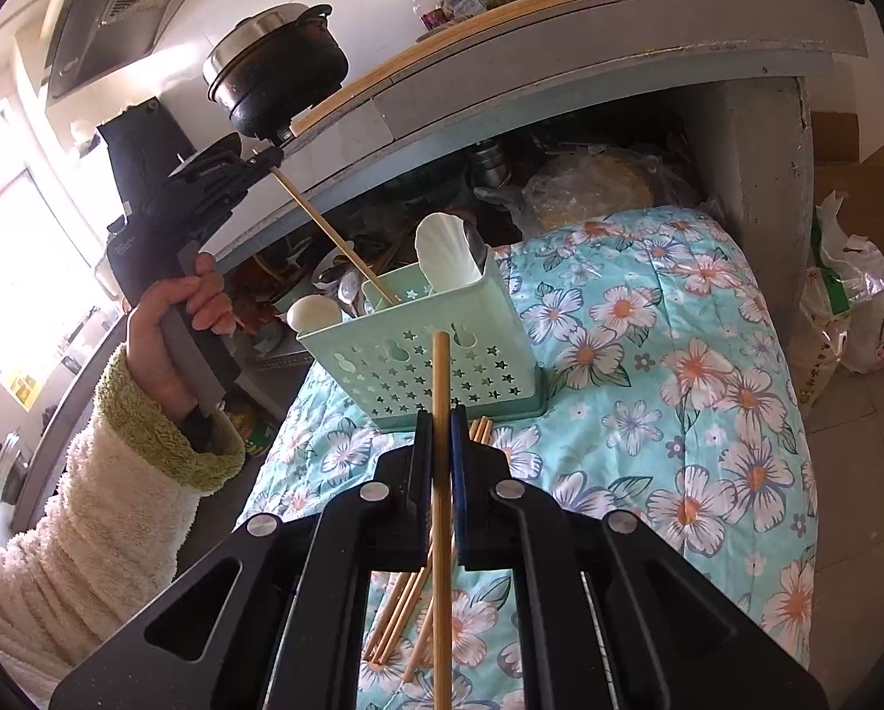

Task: Organize utensils
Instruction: 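Drop the chopstick into the green holder with the left tool while the right lifts its chopstick, then lower the chopstick into the green holder and open the right tool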

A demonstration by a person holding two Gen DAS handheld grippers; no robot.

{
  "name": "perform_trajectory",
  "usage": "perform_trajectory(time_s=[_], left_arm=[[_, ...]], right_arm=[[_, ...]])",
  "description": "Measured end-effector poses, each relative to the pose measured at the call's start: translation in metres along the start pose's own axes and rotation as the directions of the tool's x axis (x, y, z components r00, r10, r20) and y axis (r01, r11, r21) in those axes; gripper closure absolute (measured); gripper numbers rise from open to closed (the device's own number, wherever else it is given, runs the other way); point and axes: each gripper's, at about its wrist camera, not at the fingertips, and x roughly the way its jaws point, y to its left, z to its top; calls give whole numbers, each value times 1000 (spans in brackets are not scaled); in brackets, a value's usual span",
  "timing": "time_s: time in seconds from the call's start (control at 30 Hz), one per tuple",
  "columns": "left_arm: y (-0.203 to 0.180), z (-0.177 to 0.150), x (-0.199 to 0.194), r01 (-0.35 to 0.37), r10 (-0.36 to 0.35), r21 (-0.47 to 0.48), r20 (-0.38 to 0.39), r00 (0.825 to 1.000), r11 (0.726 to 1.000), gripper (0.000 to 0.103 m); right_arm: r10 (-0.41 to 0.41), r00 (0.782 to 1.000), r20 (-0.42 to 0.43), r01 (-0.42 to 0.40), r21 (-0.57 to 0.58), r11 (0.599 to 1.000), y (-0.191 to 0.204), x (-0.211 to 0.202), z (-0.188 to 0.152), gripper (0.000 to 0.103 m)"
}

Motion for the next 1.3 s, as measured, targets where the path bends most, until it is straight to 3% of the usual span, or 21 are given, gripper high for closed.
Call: perform_trajectory(time_s=[0.27, 0.33, 0.43, 0.73, 0.9, 1.17, 1.3], left_arm=[[1, -28, 8, 35, -33, 14, -124, 992, 999, 96], [5, -29, 0, 41, -40, 4, -132, 990, 999, 80], [10, -29, -14, 45, -45, -3, -125, 991, 999, 68], [28, -41, -80, 25, -26, -10, -119, 993, 1000, 59], [43, -80, -118, -7, 5, -11, -165, 986, 1000, 51], [63, -158, -151, -81, 75, -7, -298, 952, 997, 47], [69, -183, -156, -97, 85, -19, -343, 935, 995, 46]], right_arm=[[-7, 1000, 5, 7, 7, 1000, 0, -3, 1, 97], [-8, 1000, 9, 8, -1, 1000, 3, -4, 3, 97], [-10, 1000, 17, 10, -16, 1000, 8, -4, 7, 97], [-3, 998, 70, 9, -82, 997, 32, -7, 40, 97], [26, 993, 117, -11, -126, 992, 54, 2, 75, 97], [88, 971, 221, -45, -190, 981, 97, 33, 136, 97], [85, 954, 287, -19, -224, 974, 114, 54, 164, 97]])
